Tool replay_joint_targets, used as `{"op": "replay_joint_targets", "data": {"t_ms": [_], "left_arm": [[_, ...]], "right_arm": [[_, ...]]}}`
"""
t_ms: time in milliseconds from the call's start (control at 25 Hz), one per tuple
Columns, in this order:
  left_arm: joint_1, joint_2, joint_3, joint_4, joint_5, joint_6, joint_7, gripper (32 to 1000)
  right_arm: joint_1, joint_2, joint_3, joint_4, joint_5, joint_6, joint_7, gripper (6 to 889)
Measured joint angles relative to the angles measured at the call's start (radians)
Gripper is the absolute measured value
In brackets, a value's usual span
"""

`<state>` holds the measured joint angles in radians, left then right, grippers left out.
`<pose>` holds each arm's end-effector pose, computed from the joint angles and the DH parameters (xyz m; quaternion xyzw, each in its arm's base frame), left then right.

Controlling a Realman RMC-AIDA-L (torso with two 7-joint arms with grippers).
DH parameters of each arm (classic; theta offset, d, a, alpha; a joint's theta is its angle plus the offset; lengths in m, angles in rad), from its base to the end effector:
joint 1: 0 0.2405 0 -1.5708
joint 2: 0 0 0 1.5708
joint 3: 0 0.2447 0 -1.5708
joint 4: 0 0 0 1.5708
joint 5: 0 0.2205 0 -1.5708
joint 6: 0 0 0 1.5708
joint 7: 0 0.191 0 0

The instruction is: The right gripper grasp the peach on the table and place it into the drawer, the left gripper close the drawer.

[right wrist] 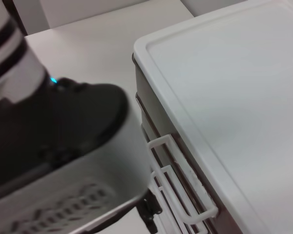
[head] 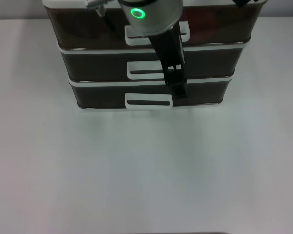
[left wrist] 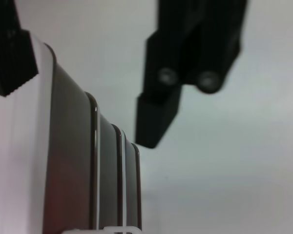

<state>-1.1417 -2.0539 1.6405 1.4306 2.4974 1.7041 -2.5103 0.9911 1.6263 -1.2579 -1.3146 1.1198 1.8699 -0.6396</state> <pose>0.0177 0.3548 -0.0665 -0.9647 0.0521 0.2285 0.1200 0.0425 0.3982 0.1069 -0.9764 0.1557 -0.1064 0.1051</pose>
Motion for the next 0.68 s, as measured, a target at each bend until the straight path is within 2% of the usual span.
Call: {"op": "replay_joint_targets", "data": {"t_ms": [80, 160, 200, 240, 280, 400, 520, 680], "left_arm": [[0.002, -0.0002, 0.001, 0.008, 0.000, 0.005, -0.003, 745], [0.028, -0.0004, 0.014, 0.075, 0.001, 0.046, -0.038, 745], [0.028, -0.0004, 0.014, 0.075, 0.001, 0.046, -0.038, 745], [0.054, 0.0002, 0.015, 0.105, 0.003, 0.067, -0.055, 745], [0.060, 0.0004, 0.015, 0.111, 0.004, 0.071, -0.058, 745], [0.114, 0.0034, 0.013, 0.160, 0.007, 0.092, -0.077, 745], [0.184, 0.0051, 0.008, 0.243, 0.011, 0.120, -0.096, 745], [0.280, 0.0061, 0.002, 0.356, 0.044, 0.157, -0.113, 745]], "right_arm": [[0.000, 0.000, 0.000, 0.000, 0.000, 0.000, 0.000, 715], [-0.001, -0.001, 0.000, 0.000, 0.000, 0.000, 0.000, 715], [-0.002, -0.001, 0.000, 0.000, 0.000, 0.000, 0.000, 715], [-0.004, -0.002, 0.000, 0.000, 0.000, 0.000, 0.000, 715], [-0.006, -0.003, 0.000, 0.000, 0.000, 0.000, 0.000, 715], [-0.017, -0.006, 0.000, 0.000, 0.000, 0.000, 0.000, 715], [-0.024, -0.006, 0.000, -0.001, 0.000, 0.000, -0.001, 715], [-0.027, -0.006, -0.002, -0.001, 0.006, 0.000, -0.002, 715]]}}
